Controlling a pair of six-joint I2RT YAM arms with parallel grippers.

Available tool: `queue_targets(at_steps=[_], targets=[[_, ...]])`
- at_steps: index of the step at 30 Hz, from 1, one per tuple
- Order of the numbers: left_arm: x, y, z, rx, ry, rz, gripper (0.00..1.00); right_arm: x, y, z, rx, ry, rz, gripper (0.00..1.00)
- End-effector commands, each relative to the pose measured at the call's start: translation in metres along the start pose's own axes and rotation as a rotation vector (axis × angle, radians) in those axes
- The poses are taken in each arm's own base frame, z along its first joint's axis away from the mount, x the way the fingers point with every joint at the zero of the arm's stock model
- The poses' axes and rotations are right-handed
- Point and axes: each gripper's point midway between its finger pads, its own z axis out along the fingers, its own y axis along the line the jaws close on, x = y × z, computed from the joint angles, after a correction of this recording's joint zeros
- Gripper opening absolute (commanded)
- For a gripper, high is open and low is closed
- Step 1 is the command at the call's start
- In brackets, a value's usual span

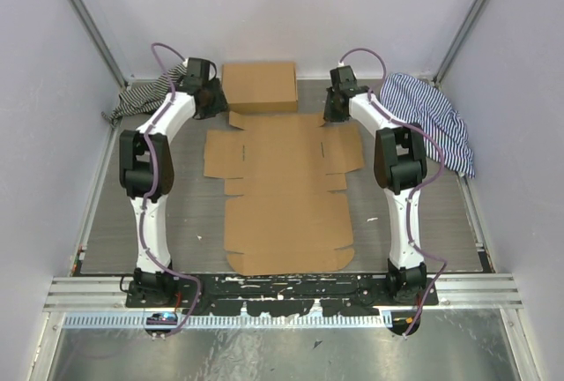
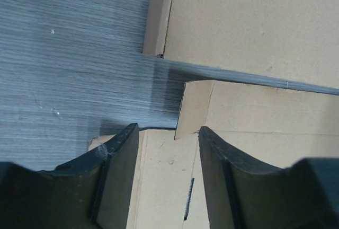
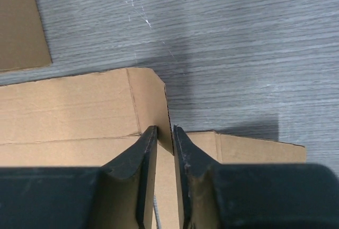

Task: Fold the paper box

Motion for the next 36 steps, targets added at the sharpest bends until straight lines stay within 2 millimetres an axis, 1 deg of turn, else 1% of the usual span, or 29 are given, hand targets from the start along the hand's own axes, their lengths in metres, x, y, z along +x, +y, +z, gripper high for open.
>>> queue_targets(at_steps=[1,5,9,12,19,27,29,32,36], targets=[[0.003,-0.006,0.005,0.021,0.032,0.0,0.54,-0.034,0.02,-0.015,-0.07,-0.091,-0.006,0.21],[0.011,-0.001,0.013,0.009,0.056,0.0,0.52,-0.035,0.021,-0.016,-0.075,-0.099,-0.023,0.19],[0.016,-0.003,0.019,0.014,0.067,0.007,0.53,-0.039,0.027,-0.025,-0.085,-0.126,-0.062,0.18],[0.018,-0.005,0.023,0.015,0.074,0.018,0.52,-0.038,0.032,-0.028,-0.085,-0.142,-0.102,0.19],[0.015,-0.012,0.029,0.029,0.067,0.023,0.52,-0.029,0.044,-0.029,-0.048,-0.151,-0.183,0.2],[0.021,-0.016,0.036,0.028,0.09,0.049,0.51,-0.015,0.044,-0.034,-0.033,-0.137,-0.194,0.19],[0.024,-0.02,0.036,0.043,0.101,0.05,0.48,-0.013,0.045,-0.035,-0.035,-0.133,-0.197,0.19],[0.029,-0.029,0.034,0.063,0.11,0.063,0.41,-0.011,0.048,-0.04,-0.039,-0.133,-0.2,0.19],[0.032,-0.046,0.026,0.086,0.103,0.099,0.39,-0.01,0.052,-0.047,-0.043,-0.142,-0.203,0.19]])
